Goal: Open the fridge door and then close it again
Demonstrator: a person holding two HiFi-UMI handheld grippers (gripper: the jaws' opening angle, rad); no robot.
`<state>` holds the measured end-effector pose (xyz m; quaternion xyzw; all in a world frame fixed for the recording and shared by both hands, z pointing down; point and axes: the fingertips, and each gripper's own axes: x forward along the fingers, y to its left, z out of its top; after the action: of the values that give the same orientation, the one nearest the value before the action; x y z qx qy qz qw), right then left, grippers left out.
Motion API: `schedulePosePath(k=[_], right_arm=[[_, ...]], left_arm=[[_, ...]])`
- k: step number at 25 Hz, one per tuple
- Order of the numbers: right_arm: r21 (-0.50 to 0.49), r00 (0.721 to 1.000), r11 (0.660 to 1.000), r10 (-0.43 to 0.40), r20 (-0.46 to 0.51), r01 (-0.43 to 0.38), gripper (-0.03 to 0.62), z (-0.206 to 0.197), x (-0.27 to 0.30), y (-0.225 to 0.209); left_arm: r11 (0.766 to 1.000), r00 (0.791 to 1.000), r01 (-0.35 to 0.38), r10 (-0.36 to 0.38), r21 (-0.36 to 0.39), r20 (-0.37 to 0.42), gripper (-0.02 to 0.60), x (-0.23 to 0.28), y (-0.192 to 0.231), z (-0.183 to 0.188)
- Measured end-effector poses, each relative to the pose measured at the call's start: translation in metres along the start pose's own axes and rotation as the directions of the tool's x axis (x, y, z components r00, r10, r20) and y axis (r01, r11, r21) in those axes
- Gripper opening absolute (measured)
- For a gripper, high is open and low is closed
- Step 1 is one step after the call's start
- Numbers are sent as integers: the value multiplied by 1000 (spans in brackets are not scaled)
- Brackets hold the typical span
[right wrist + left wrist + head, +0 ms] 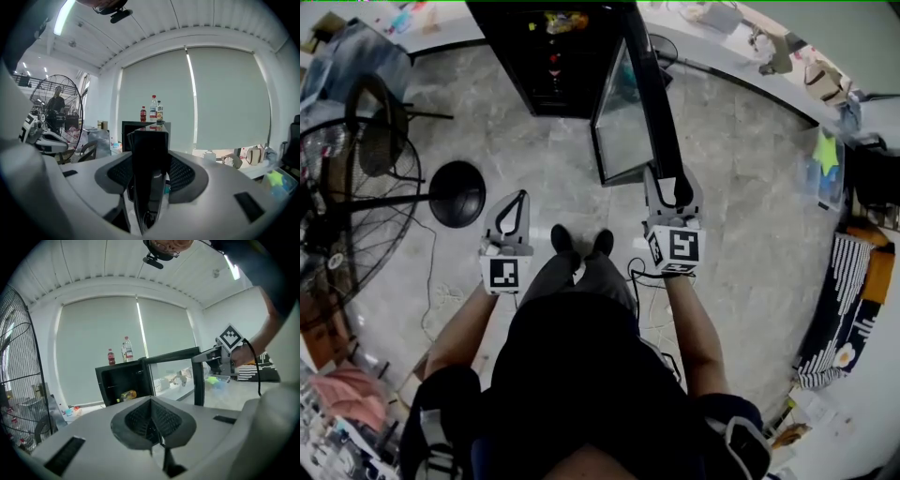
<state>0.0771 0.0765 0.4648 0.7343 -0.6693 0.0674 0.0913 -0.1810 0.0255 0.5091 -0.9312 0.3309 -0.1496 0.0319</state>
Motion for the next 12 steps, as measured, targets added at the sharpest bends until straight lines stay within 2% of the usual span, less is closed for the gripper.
schedulePosePath(k=[4,12], right_arm=[[-5,999,999,47,5,-47,221,-1,-2,-22],[-4,998,998,59,19,-59,220,-5,-5,-77]], left_arm=[[1000,1000,-5,5,-31,11,21,12,-12,11],[1000,1000,4,-4,20,23,21,34,-39,32]])
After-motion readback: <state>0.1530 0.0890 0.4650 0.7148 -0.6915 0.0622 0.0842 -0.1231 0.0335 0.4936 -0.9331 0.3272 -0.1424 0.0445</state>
